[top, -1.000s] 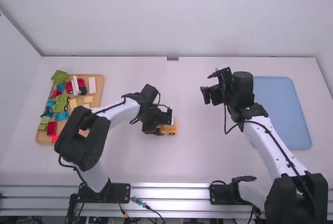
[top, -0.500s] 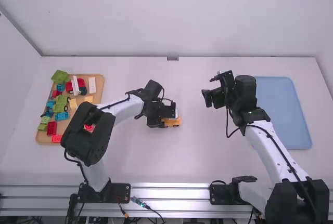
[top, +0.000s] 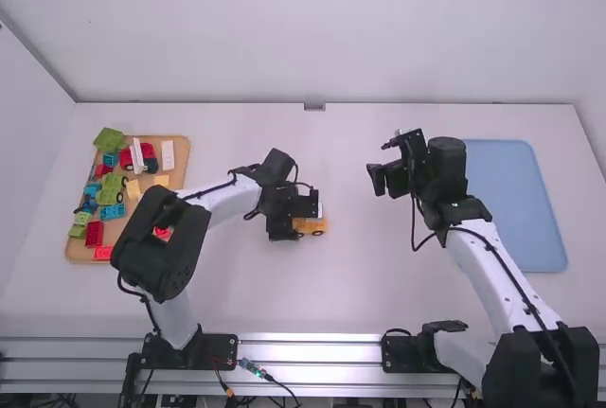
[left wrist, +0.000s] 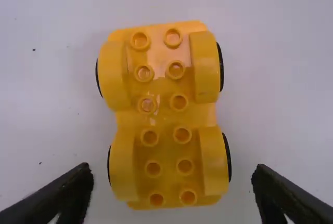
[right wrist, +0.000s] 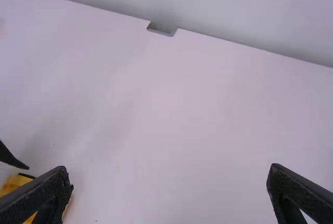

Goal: Assemble lego blocks to make yellow taxi

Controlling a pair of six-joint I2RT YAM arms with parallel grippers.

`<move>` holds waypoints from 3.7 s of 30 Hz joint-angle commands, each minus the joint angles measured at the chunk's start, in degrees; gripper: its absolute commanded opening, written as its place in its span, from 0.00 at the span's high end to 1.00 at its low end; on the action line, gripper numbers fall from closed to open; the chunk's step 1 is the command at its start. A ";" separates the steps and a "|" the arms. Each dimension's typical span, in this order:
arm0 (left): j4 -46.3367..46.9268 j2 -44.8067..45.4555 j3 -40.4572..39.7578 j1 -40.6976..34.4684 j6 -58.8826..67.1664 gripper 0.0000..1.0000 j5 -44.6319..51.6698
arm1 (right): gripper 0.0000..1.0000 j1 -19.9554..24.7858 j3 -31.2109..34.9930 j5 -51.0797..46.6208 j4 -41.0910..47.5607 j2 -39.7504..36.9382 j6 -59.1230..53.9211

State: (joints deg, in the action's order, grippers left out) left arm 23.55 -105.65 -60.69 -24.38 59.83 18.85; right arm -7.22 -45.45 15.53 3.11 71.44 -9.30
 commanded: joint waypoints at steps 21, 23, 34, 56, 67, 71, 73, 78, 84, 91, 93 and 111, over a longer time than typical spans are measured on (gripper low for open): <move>22.08 0.97 -26.38 7.54 -27.67 0.01 -18.14 | 0.01 0.13 0.52 0.98 -3.10 -1.25 0.00; 21.81 1.02 -27.56 10.62 -33.79 0.01 -20.76 | 0.01 0.13 0.52 0.98 -3.34 -1.25 0.00; 18.08 1.13 -27.85 32.68 -54.38 0.01 -21.29 | 0.01 0.11 0.44 1.01 -5.73 -1.25 0.48; 9.90 1.13 -17.90 51.71 -64.78 0.01 -22.23 | 0.01 -1.27 0.44 0.85 -9.79 -1.25 2.82; -1.03 1.13 -10.38 52.15 -64.50 0.01 -28.48 | 0.01 -1.81 0.42 -0.35 -10.23 -1.25 3.04; -5.35 1.11 -8.33 52.02 -64.48 0.01 -25.09 | 0.01 -1.84 0.44 -0.31 -9.97 -1.25 3.04; -6.01 1.11 -8.17 52.50 -64.06 0.01 -21.62 | 0.01 -1.84 0.44 -0.31 -9.92 -1.25 3.04; -1.75 1.11 -11.04 52.92 -64.67 0.01 -21.24 | 0.01 -1.84 0.44 -0.28 -9.70 -1.25 3.06; 5.42 -0.40 -15.93 53.44 -66.12 0.01 -21.31 | 0.01 -1.81 0.44 -0.35 -9.09 -1.25 3.06; 6.01 -3.37 -17.11 55.67 -65.83 0.01 -20.06 | 0.01 -1.84 0.44 -0.28 -8.70 -1.25 3.04; 6.27 -4.49 -17.75 56.37 -63.08 0.01 -16.57 | 0.01 -1.84 0.44 -0.28 -8.70 -1.25 3.06; 6.03 -6.94 -18.29 56.63 -60.19 0.15 -16.50 | 0.01 -1.84 0.44 1.20 -8.72 -1.25 3.06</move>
State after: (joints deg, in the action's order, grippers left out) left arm 29.47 -112.29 -78.41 32.51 -1.30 2.55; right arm -9.10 -45.45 16.34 -5.56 71.44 -6.22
